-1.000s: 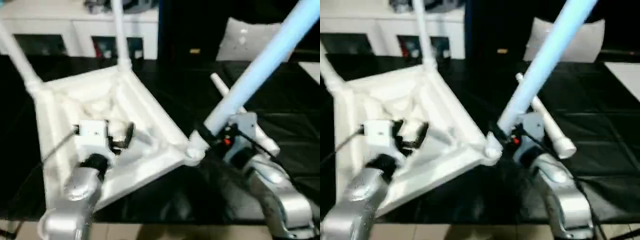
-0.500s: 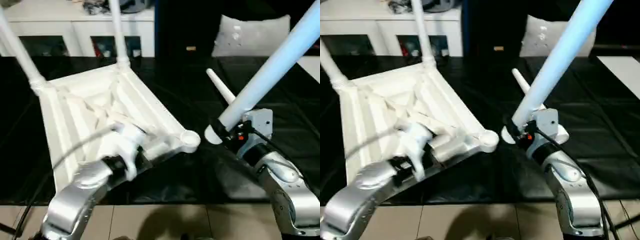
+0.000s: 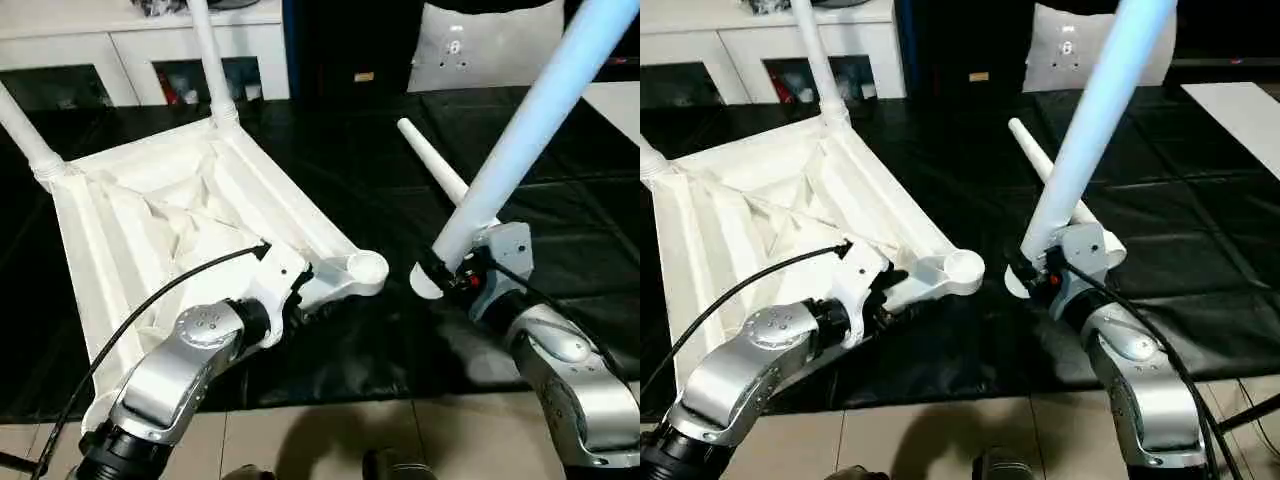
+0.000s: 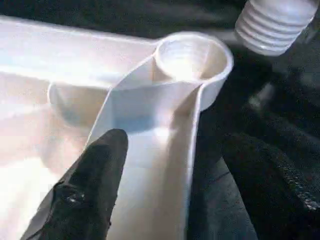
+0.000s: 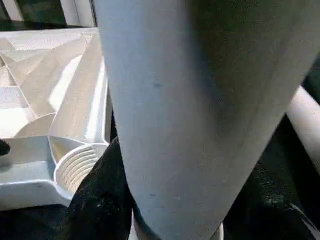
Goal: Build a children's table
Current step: Insert table leg to table base
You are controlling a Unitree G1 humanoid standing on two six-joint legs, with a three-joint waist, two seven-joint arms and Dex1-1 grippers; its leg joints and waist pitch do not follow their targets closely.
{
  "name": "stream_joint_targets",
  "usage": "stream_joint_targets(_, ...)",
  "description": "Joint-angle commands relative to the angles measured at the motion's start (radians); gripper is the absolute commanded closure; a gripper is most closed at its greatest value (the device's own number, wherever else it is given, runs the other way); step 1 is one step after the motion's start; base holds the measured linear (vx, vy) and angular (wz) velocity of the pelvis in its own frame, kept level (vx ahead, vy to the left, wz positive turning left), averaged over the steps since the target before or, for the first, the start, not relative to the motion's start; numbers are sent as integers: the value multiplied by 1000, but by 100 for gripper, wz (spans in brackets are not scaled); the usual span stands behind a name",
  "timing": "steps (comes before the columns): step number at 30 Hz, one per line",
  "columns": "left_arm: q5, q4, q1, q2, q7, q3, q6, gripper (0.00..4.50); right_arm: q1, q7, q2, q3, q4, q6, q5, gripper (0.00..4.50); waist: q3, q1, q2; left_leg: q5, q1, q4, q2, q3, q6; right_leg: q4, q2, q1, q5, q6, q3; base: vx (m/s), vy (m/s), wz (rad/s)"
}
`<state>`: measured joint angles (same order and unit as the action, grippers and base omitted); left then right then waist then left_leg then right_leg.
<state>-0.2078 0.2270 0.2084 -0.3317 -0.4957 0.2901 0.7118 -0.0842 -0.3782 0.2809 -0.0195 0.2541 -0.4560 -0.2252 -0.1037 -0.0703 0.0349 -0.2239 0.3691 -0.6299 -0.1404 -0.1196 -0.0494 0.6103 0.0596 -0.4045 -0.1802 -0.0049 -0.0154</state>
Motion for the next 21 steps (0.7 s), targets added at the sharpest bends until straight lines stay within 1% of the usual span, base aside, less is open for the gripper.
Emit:
stream_joint_targets(1,-7,29,-10,-4,6,-4,44,132,-1,9,-13,8,26,-5,-9,261,67,7,-11,-124,11,81,-51,5,82,-78,58,50,-234,-221,31,69,-3,3)
stream_joint_targets(2,-4,35,-15,-4,13,-10,55,146,-3,14,-24,12,29,-8,-14,261,69,10,-17,-93,10,81,-51,4,93,-75,58,52,-186,-235,31,68,-11,3)
stream_joint_targets(3,-1,37,-17,-3,18,-13,58,161,-4,16,-29,15,32,-8,-16,261,69,10,-17,-93,10,81,-51,4,93,-75,58,52,-186,-235,31,0,0,0)
stream_joint_targets(4,-1,37,-17,-3,18,-13,58,171,-4,16,-29,15,32,-8,-16,261,69,13,-24,-66,13,82,-51,4,103,-71,60,56,-150,-246,31,57,-12,2)
stream_joint_targets(5,16,35,-21,-7,38,-16,57,177,-4,10,-46,29,17,8,-23,261,71,21,-29,-37,10,80,-51,2,119,-69,60,59,-115,-257,31,0,0,0)
stream_joint_targets(7,23,37,-24,-13,45,-18,59,181,-7,5,-48,39,9,17,-19,261,69,26,-27,-28,10,82,-51,1,122,-69,61,59,-114,-259,31,27,-7,-1)
stream_joint_targets(8,27,40,-26,-18,48,-21,61,201,-10,2,-51,44,6,21,-19,261,66,27,-30,-50,9,84,-53,1,116,-72,60,59,-150,-256,30,0,0,0)
stream_joint_targets(9,28,41,-27,-20,49,-22,61,211,-11,1,-51,46,6,21,-19,261,64,28,-30,-65,9,86,-53,1,111,-73,61,59,-171,-253,31,0,0,0)
stream_joint_targets(11,30,49,-27,-26,53,-29,71,216,-19,1,-55,49,0,24,-15,261,58,26,-28,-147,7,91,-54,2,77,-81,61,54,-292,-227,31,0,0,0)
stream_joint_targets(12,30,50,-27,-26,53,-30,73,223,-20,1,-56,50,-1,25,-14,261,58,26,-28,-147,7,91,-54,2,77,-81,61,54,-292,-227,31,0,0,0)
stream_joint_targets(13,28,57,-23,-29,52,-34,83,234,-26,1,-58,51,-10,29,-10,261,55,25,-31,-188,6,93,-53,2,55,-87,61,50,-371,-197,32,0,0,0)
stream_joint_targets(14,27,60,-21,-29,52,-35,86,245,-27,1,-58,52,-12,31,-9,261,53,24,-32,-208,6,94,-52,2,44,-90,60,47,-413,-180,33,0,0,0)
stream_joint_targets(15,26,62,-22,-30,52,-35,90,253,-27,1,-59,53,-13,32,-7,261,54,25,-32,-212,5,94,-52,3,40,-91,60,45,-422,-175,34,0,0,0)
stream_joint_targets(16,26,63,-22,-30,52,-35,91,253,-26,1,-60,53,-13,32,-7,261,54,27,-25,-215,5,95,-53,4,36,-90,61,45,-425,-172,34,0,0,0)
stream_joint_targets(17,27,66,-21,-34,50,-33,93,263,-26,1,-61,56,-14,35,-4,261,55,27,-30,-220,7,96,-53,4,31,-91,60,43,-425,-164,35,0,0,0)
stream_joint_targets(18,28,67,-21,-35,50,-32,95,271,-25,1,-62,59,-16,38,0,261,56,26,-28,-215,8,95,-52,4,29,-91,59,44,-412,-167,35,0,0,0)
stream_joint_targets(19,29,66,-19,-38,50,-29,96,271,-24,1,-63,64,-17,41,3,261,57,26,-28,-213,9,96,-52,4,29,-90,59,44,-407,-168,35,0,0,0)
stream_joint_targets(20,29,66,-19,-38,50,-29,96,294,-24,1,-63,64,-17,41,3,261,57,27,-28,-211,8,96,-52,4,29,-90,59,44,-401,-170,35,0,0,0)
stream_joint_targets(21,33,66,-17,-38,51,-27,97,301,-23,0,-63,67,-19,45,5,261,59,27,-27,-204,10,95,-52,4,31,-88,58,46,-384,-173,35,0,0,0)
